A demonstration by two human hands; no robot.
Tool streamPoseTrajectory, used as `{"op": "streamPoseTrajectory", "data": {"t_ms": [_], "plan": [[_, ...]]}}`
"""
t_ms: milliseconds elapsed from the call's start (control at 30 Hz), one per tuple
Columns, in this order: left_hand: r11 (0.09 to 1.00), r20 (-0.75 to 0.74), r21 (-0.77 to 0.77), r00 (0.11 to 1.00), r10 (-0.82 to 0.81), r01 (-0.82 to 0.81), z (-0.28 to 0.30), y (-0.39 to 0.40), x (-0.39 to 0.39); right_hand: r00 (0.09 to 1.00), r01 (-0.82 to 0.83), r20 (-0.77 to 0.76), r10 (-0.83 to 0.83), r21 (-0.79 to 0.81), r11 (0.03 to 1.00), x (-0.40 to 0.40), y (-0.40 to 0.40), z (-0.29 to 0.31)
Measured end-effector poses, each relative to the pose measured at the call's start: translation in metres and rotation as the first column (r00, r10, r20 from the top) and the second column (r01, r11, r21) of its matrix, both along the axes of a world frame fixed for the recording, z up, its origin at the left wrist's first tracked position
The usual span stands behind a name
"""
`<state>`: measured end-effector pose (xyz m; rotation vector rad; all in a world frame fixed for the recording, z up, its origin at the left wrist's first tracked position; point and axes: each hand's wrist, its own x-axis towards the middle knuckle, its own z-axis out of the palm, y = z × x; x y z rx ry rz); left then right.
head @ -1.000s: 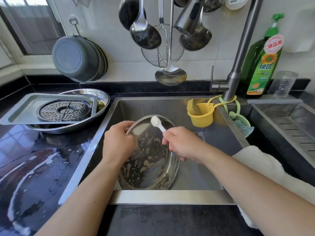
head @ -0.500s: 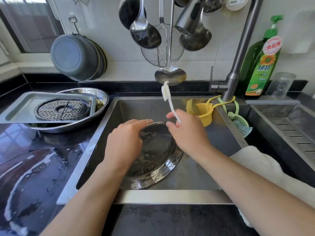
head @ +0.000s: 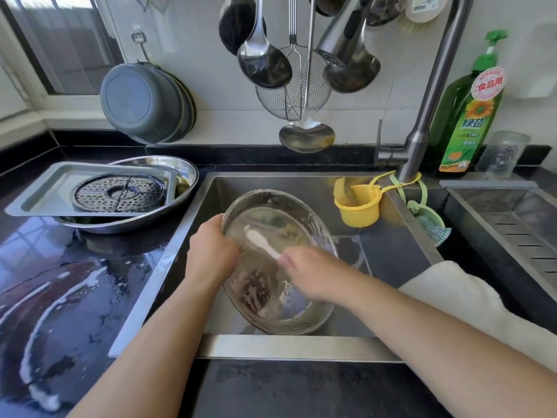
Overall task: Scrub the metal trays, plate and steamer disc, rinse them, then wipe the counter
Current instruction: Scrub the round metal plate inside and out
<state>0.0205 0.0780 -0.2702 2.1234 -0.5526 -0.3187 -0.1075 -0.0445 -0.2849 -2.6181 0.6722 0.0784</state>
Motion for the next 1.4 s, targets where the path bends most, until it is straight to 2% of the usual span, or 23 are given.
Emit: {"op": "streamPoseTrajectory", "data": {"t_ms": [100, 167, 233, 300, 367, 500, 567, 667, 767, 833, 867, 933, 1000, 1067, 1133, 1200, 1267, 1300, 1333, 1400], "plan": [[0.995, -0.018, -0.075, 0.998, -0.062, 0.06, 0.001, -0.004, -0.007, 0.999, -0.001, 0.043, -0.002, 0.072, 0.997, 0.009, 0.014, -0.007], [0.99, -0.021, -0.104, 0.995, -0.102, 0.099, 0.002, -0.005, -0.009, 0.994, 0.1, 0.051, -0.1, -0.008, 0.995, 0.012, -0.002, -0.01], [0.984, -0.043, -0.133, 0.991, -0.123, 0.117, 0.006, -0.004, -0.013, 0.968, 0.248, -0.02, -0.251, -0.097, 0.964, 0.01, -0.028, -0.009], [0.978, -0.028, -0.171, 0.991, -0.129, 0.123, 0.012, -0.003, -0.018, 0.935, 0.302, -0.156, -0.317, -0.113, 0.947, 0.006, -0.044, -0.004], [0.971, -0.014, -0.195, 0.99, -0.143, 0.138, 0.016, -0.003, -0.024, 0.931, 0.29, -0.204, -0.303, -0.094, 0.952, 0.004, -0.036, 0.001], [0.963, 0.009, -0.209, 0.985, -0.171, 0.169, 0.013, -0.002, -0.025, 0.993, 0.116, 0.016, -0.118, 0.098, 0.988, 0.007, 0.005, -0.003], [0.956, -0.014, -0.248, 0.986, -0.168, 0.159, 0.011, -0.001, -0.022, 0.99, 0.142, 0.019, -0.143, 0.04, 0.989, 0.013, -0.007, -0.007], [0.949, -0.022, -0.294, 0.991, -0.131, 0.119, 0.011, -0.001, -0.02, 0.952, 0.295, -0.066, -0.298, -0.059, 0.954, 0.007, -0.041, -0.007], [0.934, -0.013, -0.352, 0.998, -0.069, 0.06, 0.014, 0.0, -0.02, 0.904, 0.343, -0.237, -0.356, -0.093, 0.935, -0.001, -0.055, -0.007], [0.925, -0.023, -0.376, 0.997, -0.069, 0.056, 0.015, -0.001, -0.019, 0.874, 0.372, -0.299, -0.383, -0.098, 0.923, 0.001, -0.05, -0.007], [0.927, -0.026, -0.369, 0.996, -0.081, 0.066, 0.014, -0.001, -0.02, 0.88, 0.374, -0.282, -0.382, -0.087, 0.924, 0.005, -0.046, -0.006], [0.931, -0.012, -0.349, 0.992, -0.123, 0.111, 0.012, -0.003, -0.022, 0.952, 0.302, -0.061, -0.3, 0.018, 0.953, 0.012, -0.035, -0.009], [0.922, 0.002, -0.36, 0.988, -0.153, 0.144, 0.009, -0.004, -0.023, 0.967, 0.2, 0.137, -0.213, 0.099, 0.975, 0.011, -0.019, -0.009], [0.912, -0.024, -0.393, 0.99, -0.14, 0.119, 0.008, -0.005, -0.022, 0.961, 0.189, 0.186, -0.204, 0.094, 0.977, 0.009, -0.017, -0.007], [0.908, -0.026, -0.408, 0.993, -0.117, 0.096, 0.009, -0.004, -0.022, 0.956, 0.27, 0.108, -0.274, 0.046, 0.962, 0.007, -0.029, -0.003], [0.898, -0.002, -0.431, 0.995, -0.102, 0.091, 0.012, -0.002, -0.021, 0.929, 0.356, -0.115, -0.351, 0.029, 0.934, 0.003, -0.035, 0.003], [0.874, -0.019, -0.482, 0.997, -0.075, 0.057, 0.016, 0.0, -0.02, 0.854, 0.354, -0.4, -0.334, -0.023, 0.935, -0.003, -0.034, 0.008], [0.862, -0.025, -0.505, 0.998, -0.05, 0.031, 0.017, 0.0, -0.018, 0.835, 0.4, -0.426, -0.349, 0.035, 0.916, -0.005, -0.033, 0.005], [0.854, -0.029, -0.521, 0.999, -0.026, 0.007, 0.018, 0.0, -0.016, 0.853, 0.438, -0.368, -0.37, 0.118, 0.891, -0.004, -0.032, -0.001], [0.852, -0.031, -0.523, 1.0, -0.005, -0.011, 0.017, -0.001, -0.014, 0.95, 0.308, -0.123, -0.288, 0.2, 0.93, -0.001, -0.024, -0.004]]}}
